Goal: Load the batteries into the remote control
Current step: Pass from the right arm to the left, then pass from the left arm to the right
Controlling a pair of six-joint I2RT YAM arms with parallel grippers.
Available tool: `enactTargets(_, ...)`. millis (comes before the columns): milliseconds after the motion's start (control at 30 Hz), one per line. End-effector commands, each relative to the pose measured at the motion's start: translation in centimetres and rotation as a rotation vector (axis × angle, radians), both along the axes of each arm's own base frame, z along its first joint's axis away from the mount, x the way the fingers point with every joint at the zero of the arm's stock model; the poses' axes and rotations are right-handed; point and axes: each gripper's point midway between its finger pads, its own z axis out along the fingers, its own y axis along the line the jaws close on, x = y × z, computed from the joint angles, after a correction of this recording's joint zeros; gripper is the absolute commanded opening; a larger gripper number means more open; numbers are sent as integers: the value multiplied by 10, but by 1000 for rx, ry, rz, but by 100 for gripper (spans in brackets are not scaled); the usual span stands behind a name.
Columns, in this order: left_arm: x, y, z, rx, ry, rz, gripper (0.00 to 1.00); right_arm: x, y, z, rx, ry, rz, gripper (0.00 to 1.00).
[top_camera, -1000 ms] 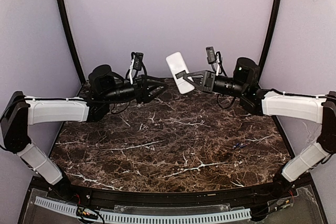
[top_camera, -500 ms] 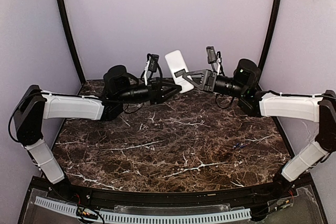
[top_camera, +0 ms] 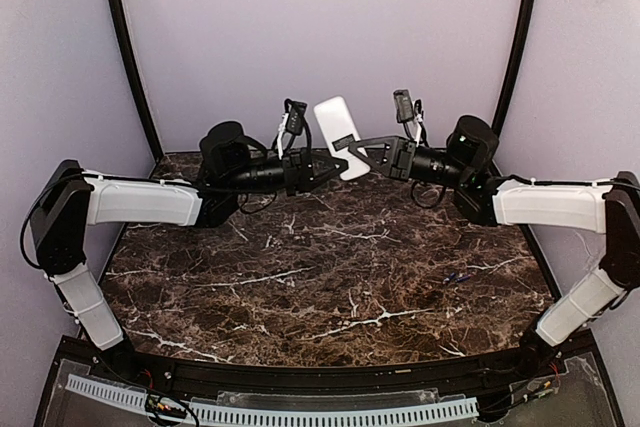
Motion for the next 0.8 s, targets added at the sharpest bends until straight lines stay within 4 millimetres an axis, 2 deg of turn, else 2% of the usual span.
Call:
enactTargets(0, -15, 1, 7, 22, -107, -65, 0, -1, -8, -5, -18, 58, -16, 30)
enactTargets(33, -14, 2, 4, 36, -97, -71, 0, -1, -11, -7, -27, 57, -18, 41)
enactTargets(100, -19, 5, 2, 58, -96, -109, 0, -1, -18, -7, -46, 51, -30, 56)
enactTargets(200, -30, 13, -7, 124, -112, -163, 0, 0, -27, -12, -111, 35, -51, 70)
enactTargets(300, -37, 18, -20, 209, -165, -196, 0, -1, -30, -17, -198, 13, -41, 74)
enactTargets(333, -41, 19, -25, 250, -135, -221, 0, -2, -30, -19, -223, 12, -25, 74)
enactTargets(367, -42, 19, -22, 261, -174, -233, 0, -5, -29, -22, -244, 11, 0, 75)
enactTargets(400, -46, 21, -36, 313, -121, -259, 0, -8, -28, -22, -258, 5, 27, 75)
enactTargets(433, -45, 20, -31, 316, -169, -268, 0, -12, -27, -23, -271, 5, 57, 75)
enactTargets(467, -47, 23, -45, 367, -116, -286, 0, -17, -26, -24, -278, 4, 88, 75)
enactTargets(533, -48, 23, -52, 404, -115, -299, 0, -24, -26, -26, -296, 4, 130, 76)
enactTargets(767, -52, 25, -58, 443, -114, -348, 0, -34, -27, -29, -343, 13, 181, 74)
